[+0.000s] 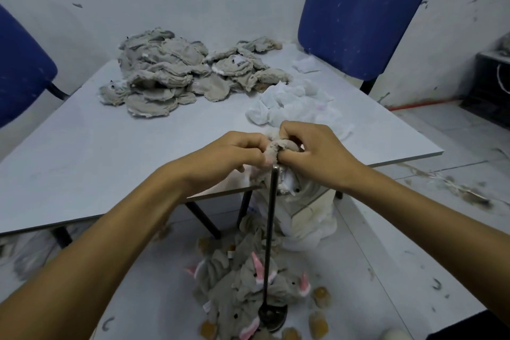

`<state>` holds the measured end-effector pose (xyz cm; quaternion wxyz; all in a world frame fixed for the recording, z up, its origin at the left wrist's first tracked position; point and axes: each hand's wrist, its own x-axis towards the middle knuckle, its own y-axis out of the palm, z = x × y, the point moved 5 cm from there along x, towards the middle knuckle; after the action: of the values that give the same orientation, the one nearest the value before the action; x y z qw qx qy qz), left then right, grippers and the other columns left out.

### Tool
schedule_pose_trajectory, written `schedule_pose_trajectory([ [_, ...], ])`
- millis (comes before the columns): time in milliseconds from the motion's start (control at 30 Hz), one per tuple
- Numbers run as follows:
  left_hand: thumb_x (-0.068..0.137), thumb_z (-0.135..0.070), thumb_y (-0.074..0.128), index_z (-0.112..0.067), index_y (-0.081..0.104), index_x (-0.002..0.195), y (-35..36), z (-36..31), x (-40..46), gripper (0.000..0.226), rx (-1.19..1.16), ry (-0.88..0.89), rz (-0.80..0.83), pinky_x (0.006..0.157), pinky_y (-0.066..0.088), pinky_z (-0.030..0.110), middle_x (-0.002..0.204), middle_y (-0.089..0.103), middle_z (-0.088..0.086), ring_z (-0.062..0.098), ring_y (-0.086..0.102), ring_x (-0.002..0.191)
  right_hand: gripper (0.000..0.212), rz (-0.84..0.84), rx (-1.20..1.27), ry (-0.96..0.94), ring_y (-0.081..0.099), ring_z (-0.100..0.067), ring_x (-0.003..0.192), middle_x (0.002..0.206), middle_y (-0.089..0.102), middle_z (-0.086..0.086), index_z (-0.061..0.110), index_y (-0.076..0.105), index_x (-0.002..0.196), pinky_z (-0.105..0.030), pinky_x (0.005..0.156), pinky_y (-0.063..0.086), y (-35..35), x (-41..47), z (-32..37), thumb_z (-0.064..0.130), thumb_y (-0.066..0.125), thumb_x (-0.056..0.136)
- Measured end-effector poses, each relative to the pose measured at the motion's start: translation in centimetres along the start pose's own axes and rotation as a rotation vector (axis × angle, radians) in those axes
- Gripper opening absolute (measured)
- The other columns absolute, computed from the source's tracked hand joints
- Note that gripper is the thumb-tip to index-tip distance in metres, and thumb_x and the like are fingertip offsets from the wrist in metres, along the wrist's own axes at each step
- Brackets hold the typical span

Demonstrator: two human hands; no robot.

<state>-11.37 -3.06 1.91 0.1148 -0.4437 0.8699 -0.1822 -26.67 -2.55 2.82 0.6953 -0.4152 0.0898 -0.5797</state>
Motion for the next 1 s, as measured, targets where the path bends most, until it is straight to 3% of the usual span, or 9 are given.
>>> schedule_pose_trajectory([
  [100, 0.075, -0.015, 0.064, -0.013, 0.057, 0.079, -0.3, -0.8, -0.6, 0.009, 0.121, 0.107, -0.138, 0.063, 0.043, 0.035, 0.068, 0.056, 0.003, 0.015, 0.052, 0.064, 0.031, -0.047, -0.009, -0.115, 0.043, -0.010, 0.065, 0.069, 0.047, 0.007, 0.024, 0.044, 0.069, -0.023, 0.057, 0.030, 0.2, -0.4, 1.3, 0.008, 0.066, 0.081],
  [233, 0.076, -0.018, 0.061, -0.016, 0.048, 0.075, 0.0, -4.3, -2.8, 0.013, 0.730, 0.540, -0.533, 0.053, 0.033, 0.030, 0.068, 0.040, -0.011, 0.011, 0.035, 0.060, 0.017, -0.154, -0.134, -0.385, 0.044, -0.018, 0.072, 0.091, 0.045, 0.000, 0.017, 0.047, 0.085, -0.034, 0.059, 0.040, -0.8, -1.6, 3.0, 0.012, 0.063, 0.081],
  [300, 0.079, -0.009, 0.065, -0.007, 0.052, 0.072, 1.2, -5.3, -4.1, 0.015, 0.929, 0.703, -0.655, 0.048, 0.034, 0.036, 0.070, 0.041, -0.003, 0.019, 0.036, 0.059, 0.012, -0.236, -0.275, -0.521, 0.044, -0.021, 0.070, 0.094, 0.047, -0.009, 0.007, 0.053, 0.085, -0.040, 0.051, 0.042, -1.0, -2.5, 3.6, 0.013, 0.062, 0.081],
  [433, 0.087, -0.007, 0.068, -0.004, 0.058, 0.067, 2.7, -5.3, -5.8, 0.023, 1.078, 0.899, -0.806, 0.044, 0.030, 0.036, 0.066, 0.049, 0.011, 0.026, 0.042, 0.057, 0.016, -0.305, -0.339, -0.701, 0.040, -0.019, 0.071, 0.091, 0.048, -0.016, 0.007, 0.050, 0.089, -0.028, 0.053, 0.035, -0.9, -4.1, 3.8, 0.009, 0.064, 0.080],
  [500, 0.086, -0.009, 0.073, -0.006, 0.058, 0.066, 3.3, -4.2, -6.1, 0.025, 1.090, 0.926, -0.769, 0.045, 0.029, 0.036, 0.066, 0.049, 0.010, 0.026, 0.042, 0.058, 0.016, -0.234, -0.354, -0.714, 0.041, -0.022, 0.069, 0.093, 0.044, -0.012, 0.010, 0.047, 0.090, -0.030, 0.052, 0.036, -0.2, -4.6, 3.2, 0.013, 0.061, 0.083],
  [600, 0.087, -0.009, 0.068, -0.006, 0.060, 0.066, 4.8, -0.8, -6.2, 0.023, 1.098, 0.870, -0.588, 0.043, 0.033, 0.038, 0.065, 0.051, 0.011, 0.029, 0.045, 0.056, 0.016, 0.020, -0.402, -0.646, 0.050, -0.028, 0.073, 0.095, 0.054, -0.016, 0.002, 0.062, 0.091, -0.039, 0.052, 0.047, 2.4, -5.8, 0.7, 0.017, 0.061, 0.085],
  [700, 0.083, -0.009, 0.063, -0.004, 0.066, 0.078, 6.1, 2.7, -6.0, 0.008, 1.071, 0.728, -0.369, 0.046, 0.041, 0.040, 0.074, 0.059, 0.010, 0.028, 0.051, 0.061, 0.032, 0.246, -0.306, -0.505, 0.060, -0.031, 0.108, 0.124, 0.058, -0.017, 0.002, 0.064, 0.120, -0.045, 0.082, 0.054, 5.2, -7.1, -2.0, 0.014, 0.067, 0.090],
  [767, 0.081, -0.009, 0.061, -0.003, 0.066, 0.086, 6.0, 3.7, -5.8, 0.009, 1.043, 0.647, -0.306, 0.051, 0.043, 0.038, 0.081, 0.061, 0.010, 0.027, 0.053, 0.067, 0.038, 0.263, -0.205, -0.437, 0.057, -0.027, 0.116, 0.132, 0.054, -0.013, 0.003, 0.059, 0.128, -0.042, 0.091, 0.050, 5.6, -7.3, -2.8, 0.020, 0.065, 0.095],
  [1000, 0.078, -0.004, 0.068, -0.004, 0.059, 0.089, 4.6, 2.3, -6.2, 0.015, 0.980, 0.587, -0.164, 0.051, 0.044, 0.036, 0.084, 0.054, 0.008, 0.021, 0.046, 0.072, 0.022, 0.287, -0.245, -0.491, 0.055, -0.018, 0.085, 0.098, 0.061, -0.005, 0.003, 0.064, 0.105, -0.032, 0.071, 0.049, 4.1, -7.4, -1.6, 0.004, 0.066, 0.083],
])
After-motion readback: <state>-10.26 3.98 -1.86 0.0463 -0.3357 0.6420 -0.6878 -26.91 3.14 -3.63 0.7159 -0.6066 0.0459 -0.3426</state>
